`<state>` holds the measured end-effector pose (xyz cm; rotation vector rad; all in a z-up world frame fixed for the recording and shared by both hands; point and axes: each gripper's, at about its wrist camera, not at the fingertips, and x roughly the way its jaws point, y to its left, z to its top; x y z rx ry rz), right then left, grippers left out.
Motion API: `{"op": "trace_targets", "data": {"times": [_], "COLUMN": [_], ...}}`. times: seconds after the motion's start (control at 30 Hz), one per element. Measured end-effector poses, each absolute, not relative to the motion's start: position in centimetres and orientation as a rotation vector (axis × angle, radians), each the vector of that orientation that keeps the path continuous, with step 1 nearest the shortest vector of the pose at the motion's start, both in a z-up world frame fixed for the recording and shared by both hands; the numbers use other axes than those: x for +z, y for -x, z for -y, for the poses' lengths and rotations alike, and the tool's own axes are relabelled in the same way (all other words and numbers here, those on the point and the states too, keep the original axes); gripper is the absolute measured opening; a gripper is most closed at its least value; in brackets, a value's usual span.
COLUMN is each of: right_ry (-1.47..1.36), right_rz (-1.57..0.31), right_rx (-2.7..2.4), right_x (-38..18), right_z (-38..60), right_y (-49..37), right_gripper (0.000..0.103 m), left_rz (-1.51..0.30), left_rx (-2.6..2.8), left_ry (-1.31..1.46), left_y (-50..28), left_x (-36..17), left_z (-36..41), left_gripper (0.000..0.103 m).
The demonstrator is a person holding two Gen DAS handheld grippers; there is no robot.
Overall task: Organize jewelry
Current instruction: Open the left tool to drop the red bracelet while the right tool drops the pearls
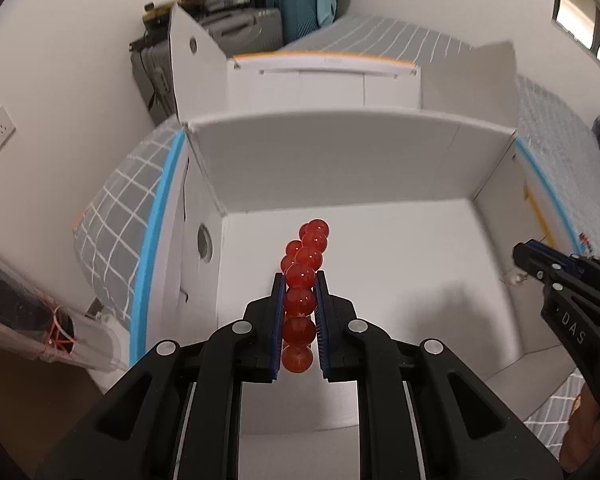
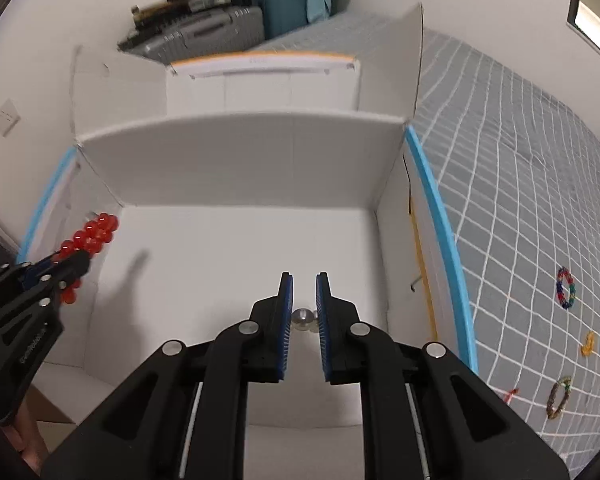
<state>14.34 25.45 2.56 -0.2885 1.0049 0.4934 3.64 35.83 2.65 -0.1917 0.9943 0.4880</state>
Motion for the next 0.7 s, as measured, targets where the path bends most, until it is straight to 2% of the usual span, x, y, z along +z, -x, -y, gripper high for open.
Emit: {"op": "trace_targets", "data": {"times": [0.2,0.6,0.63,0.7], "right_ry": [0.291,0.28,0.276,0.268], "right_rz": [-1.067,-1.03,-1.032,-1.023], "right_rx": [0.485,0.508,0.514,0.522], "right_x": [1.3,1.5,1.5,1.7], "right_z": [-25.3,-25.1,-25.1,-25.1], "right_y": [-15.0,-14.4,-14.3,-14.2], "right_gripper": [0.011,0.013,0.016,0.032], "left_rz": [-1.029,-1.011,-1.008,-1.001], "left_rx": [0.483,0.474,0.475,0.476], "left_ry": [0.188,0.216,0.216,0.216], "left_y": [-4.0,-3.6,-3.6,-3.4], "left_x": [1.7,2.0,2.3,2.6], "left_z": [-35.7,-35.9,-35.8,-35.7], "left_gripper": [0.014,0.016,0.016,0.02]}}
